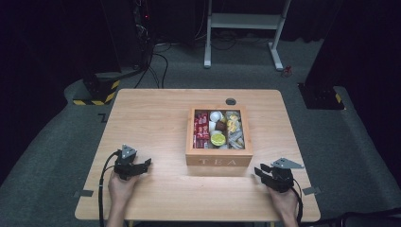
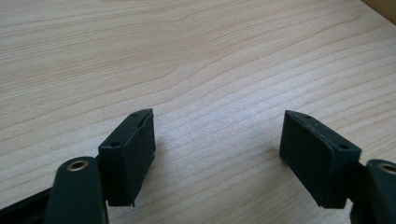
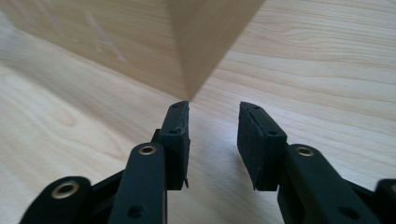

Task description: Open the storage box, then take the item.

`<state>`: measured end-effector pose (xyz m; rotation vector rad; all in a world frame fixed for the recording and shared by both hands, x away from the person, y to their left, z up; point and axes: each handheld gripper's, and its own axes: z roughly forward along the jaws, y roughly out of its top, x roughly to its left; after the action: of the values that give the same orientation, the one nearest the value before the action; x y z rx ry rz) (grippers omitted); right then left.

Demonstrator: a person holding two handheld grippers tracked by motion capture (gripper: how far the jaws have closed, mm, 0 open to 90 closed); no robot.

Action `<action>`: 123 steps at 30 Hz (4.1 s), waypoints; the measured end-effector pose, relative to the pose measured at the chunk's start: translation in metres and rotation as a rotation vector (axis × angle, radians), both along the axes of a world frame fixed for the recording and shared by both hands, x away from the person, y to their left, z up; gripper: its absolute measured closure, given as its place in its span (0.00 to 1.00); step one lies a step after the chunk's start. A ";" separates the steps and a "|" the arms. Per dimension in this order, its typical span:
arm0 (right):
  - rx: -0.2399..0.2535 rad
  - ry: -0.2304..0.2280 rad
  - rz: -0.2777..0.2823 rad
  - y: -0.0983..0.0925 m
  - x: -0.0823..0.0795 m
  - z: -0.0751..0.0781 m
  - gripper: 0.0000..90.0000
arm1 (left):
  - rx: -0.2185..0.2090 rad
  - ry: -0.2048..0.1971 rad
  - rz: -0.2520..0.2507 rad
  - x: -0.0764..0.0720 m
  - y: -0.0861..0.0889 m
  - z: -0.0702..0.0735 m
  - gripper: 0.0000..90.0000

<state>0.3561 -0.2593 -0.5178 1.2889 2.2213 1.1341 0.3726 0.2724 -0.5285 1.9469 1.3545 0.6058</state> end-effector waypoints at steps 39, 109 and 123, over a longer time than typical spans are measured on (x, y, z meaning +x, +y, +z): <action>0.042 -0.015 0.187 0.068 0.017 0.009 1.00 | 0.005 -0.001 0.000 0.000 -0.001 0.000 0.30; 0.131 -0.158 0.124 0.049 0.034 0.088 1.00 | 0.009 0.001 -0.007 0.000 -0.001 0.000 0.30; 0.129 -0.168 0.103 0.041 0.040 0.104 1.00 | 0.011 0.005 -0.014 0.000 -0.003 0.000 0.27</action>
<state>0.3964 -0.2187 -0.4137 1.0925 2.1417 1.3898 0.3726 0.2695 -0.5286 1.9665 1.3416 0.6037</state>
